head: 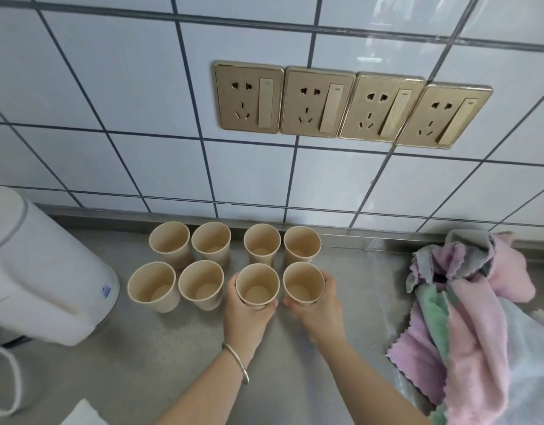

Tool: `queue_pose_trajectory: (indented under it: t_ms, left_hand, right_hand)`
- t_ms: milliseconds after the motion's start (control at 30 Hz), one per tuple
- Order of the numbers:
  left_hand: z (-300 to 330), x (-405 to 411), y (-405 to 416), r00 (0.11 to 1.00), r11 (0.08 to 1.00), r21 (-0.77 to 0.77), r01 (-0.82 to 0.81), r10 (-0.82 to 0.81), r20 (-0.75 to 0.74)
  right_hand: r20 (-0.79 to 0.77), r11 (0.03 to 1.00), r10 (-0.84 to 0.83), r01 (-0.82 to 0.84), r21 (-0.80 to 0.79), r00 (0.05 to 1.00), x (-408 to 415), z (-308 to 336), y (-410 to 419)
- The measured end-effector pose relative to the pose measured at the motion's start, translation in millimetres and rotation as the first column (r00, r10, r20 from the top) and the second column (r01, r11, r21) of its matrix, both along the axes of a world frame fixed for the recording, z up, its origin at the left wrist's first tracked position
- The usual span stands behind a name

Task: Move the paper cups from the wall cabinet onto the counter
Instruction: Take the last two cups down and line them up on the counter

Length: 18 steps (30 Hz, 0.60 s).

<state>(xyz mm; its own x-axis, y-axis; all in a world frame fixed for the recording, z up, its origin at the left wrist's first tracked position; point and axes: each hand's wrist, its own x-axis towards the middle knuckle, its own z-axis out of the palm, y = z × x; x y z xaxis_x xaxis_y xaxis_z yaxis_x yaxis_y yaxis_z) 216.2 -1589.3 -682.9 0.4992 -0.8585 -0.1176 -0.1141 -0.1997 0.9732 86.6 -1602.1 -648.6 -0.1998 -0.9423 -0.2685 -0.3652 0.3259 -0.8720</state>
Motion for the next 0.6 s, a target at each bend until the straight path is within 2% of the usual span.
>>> queue_pose_trajectory:
  t_ms: [200, 267, 367, 433, 600]
  left_hand:
    - [3.4, -0.1, 18.2, 0.986, 0.995, 0.090, 0.043, -0.028, -0.162]
    - [11.5, -0.6, 26.6, 0.991, 0.988, 0.155, 0.015, 0.006, -0.132]
    - [26.6, -4.3, 43.7, 0.994, 0.964, 0.245, -0.104, 0.105, 0.009]
    - [36.2, -9.1, 55.1, 0.991, 0.955, 0.267, -0.130, 0.113, 0.077]
    - [63.3, -20.7, 67.5, 0.999, 0.960, 0.276, 0.049, -0.044, -0.023]
  right_hand:
    - [-0.023, 0.998, 0.011, -0.009, 0.055, 1.000, -9.7, -8.2, 16.7]
    - [-0.078, 0.995, 0.005, 0.002, 0.095, 0.997, -13.4, -7.1, 23.9]
    - [-0.146, 0.989, -0.006, 0.027, 0.142, 0.989, -16.3, -2.0, 35.6]
    - [-0.166, 0.986, -0.021, 0.047, 0.158, 0.986, -16.5, 2.7, 45.5]
    - [-0.148, 0.981, -0.113, 0.134, 0.143, 0.983, -12.2, 20.1, 72.1]
